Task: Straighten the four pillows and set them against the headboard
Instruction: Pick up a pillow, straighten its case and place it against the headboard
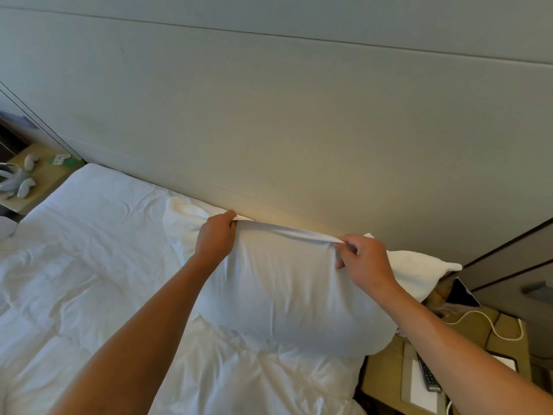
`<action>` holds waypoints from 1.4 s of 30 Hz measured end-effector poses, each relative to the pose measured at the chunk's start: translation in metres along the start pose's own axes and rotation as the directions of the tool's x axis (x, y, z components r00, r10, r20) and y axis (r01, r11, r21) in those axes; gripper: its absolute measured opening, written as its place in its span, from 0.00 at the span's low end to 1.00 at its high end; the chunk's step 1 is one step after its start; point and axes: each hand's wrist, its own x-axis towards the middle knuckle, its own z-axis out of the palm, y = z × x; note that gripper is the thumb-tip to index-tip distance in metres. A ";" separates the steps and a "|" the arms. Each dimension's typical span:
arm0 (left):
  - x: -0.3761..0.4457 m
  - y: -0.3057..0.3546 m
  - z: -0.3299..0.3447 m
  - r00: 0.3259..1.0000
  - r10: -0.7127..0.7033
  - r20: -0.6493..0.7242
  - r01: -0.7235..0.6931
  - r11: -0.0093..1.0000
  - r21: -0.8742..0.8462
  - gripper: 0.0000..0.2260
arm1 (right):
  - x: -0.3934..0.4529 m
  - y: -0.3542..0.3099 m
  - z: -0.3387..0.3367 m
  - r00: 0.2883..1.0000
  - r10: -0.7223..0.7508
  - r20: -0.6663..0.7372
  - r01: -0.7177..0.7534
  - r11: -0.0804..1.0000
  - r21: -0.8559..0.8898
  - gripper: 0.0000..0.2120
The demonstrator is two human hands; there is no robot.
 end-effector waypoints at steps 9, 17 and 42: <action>0.067 -0.003 -0.053 0.996 0.020 -0.092 -0.023 0.999 -0.038 0.11 | 0.065 -0.055 0.000 0.992 -0.053 -0.119 0.058 0.998 0.039 0.17; 0.131 0.006 -0.025 0.985 -0.090 -0.150 0.052 0.969 -0.243 0.11 | 0.130 -0.062 0.016 0.989 -0.073 -0.131 0.048 0.982 -0.181 0.12; -0.050 0.108 0.172 0.906 -0.280 0.316 0.412 0.754 -0.512 0.49 | 0.102 0.066 0.008 0.988 -0.138 -0.066 0.075 0.812 -0.580 0.08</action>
